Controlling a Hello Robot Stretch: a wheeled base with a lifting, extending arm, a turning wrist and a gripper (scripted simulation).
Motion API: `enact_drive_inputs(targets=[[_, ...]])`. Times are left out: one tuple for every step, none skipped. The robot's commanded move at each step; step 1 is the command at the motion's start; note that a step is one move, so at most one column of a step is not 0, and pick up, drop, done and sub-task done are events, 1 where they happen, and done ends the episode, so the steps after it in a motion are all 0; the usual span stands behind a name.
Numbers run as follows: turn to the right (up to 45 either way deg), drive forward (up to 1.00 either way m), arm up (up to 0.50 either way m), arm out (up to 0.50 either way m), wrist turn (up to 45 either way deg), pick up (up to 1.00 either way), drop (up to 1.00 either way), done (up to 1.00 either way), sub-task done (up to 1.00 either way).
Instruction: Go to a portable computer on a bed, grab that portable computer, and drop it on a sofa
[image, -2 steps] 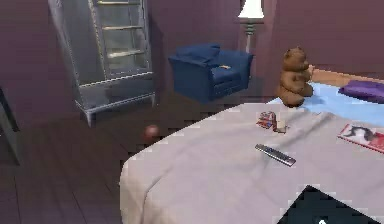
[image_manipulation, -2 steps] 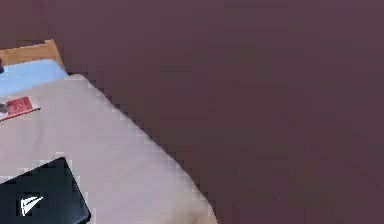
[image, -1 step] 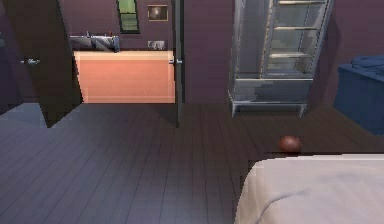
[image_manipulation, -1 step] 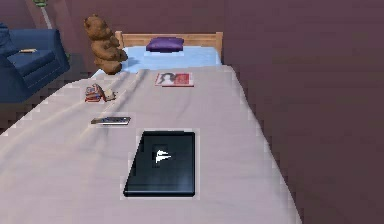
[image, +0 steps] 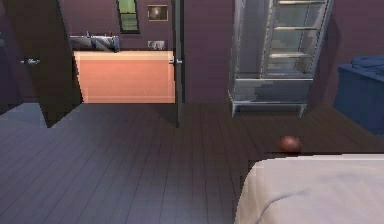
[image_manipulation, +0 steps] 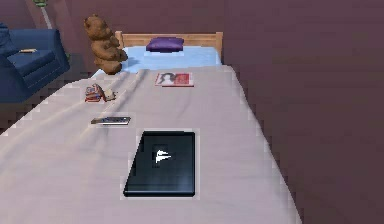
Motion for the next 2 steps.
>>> enact_drive_inputs(targets=[[0.0, 0.0, 0.36, 0.0, 0.0, 0.0, 0.0, 0.0, 0.0], [0.0, 0.0, 0.0, 0.16, 0.0, 0.0, 0.0, 0.0, 0.0]])
